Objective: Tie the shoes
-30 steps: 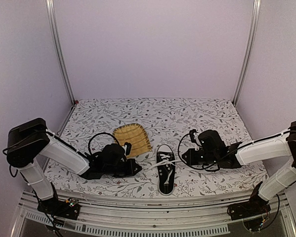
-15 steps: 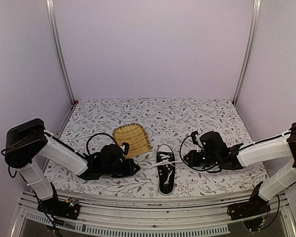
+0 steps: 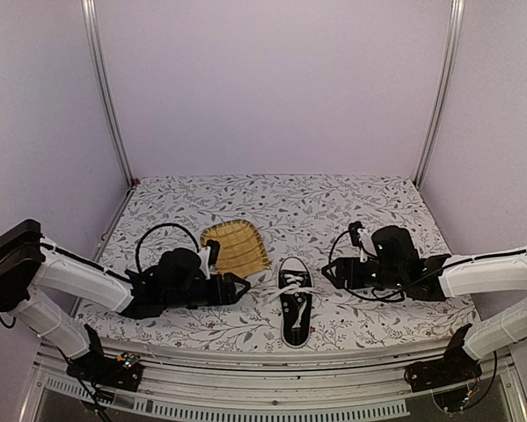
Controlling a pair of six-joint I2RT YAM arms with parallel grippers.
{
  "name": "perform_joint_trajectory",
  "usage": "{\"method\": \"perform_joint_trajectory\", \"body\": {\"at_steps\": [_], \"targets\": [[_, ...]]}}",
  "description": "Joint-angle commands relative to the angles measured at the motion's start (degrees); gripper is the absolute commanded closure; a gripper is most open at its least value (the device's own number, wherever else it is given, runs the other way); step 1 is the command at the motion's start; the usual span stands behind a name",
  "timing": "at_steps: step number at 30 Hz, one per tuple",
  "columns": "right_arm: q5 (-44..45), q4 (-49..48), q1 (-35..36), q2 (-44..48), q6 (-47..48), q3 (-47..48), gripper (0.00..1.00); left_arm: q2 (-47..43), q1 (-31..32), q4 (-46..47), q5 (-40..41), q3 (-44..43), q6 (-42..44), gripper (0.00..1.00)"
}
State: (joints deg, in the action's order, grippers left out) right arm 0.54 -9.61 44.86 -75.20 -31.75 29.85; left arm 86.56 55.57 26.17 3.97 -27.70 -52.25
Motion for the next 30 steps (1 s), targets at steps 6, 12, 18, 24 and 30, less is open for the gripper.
{"method": "perform_joint_trajectory", "body": {"at_steps": [6,12,18,24,30], "targets": [[-4.77,6.9,-9.35,3.0,7.63,4.91,0.07,-8.81,-9.0,-11.9,-4.89,-6.28,16.69,0.25],[-9.34,6.76,-27.91,3.14,12.0,6.1,0.05,-17.3,-31.12,-13.82,-6.11,-5.89,22.9,0.15],[-12.63,-3.53,-46.4,7.45,14.27,0.48,0.03,-23.95,-57.59,-10.92,-6.27,-2.04,26.77,0.04],[-4.03,-13.43,-51.49,10.11,18.39,-5.52,0.01,-23.5,-60.84,0.74,1.71,4.66,37.76,0.03],[1.15,-23.07,-51.72,5.76,19.44,-8.57,0.0,-16.37,-60.84,7.61,1.3,6.66,40.98,0.03]]}}
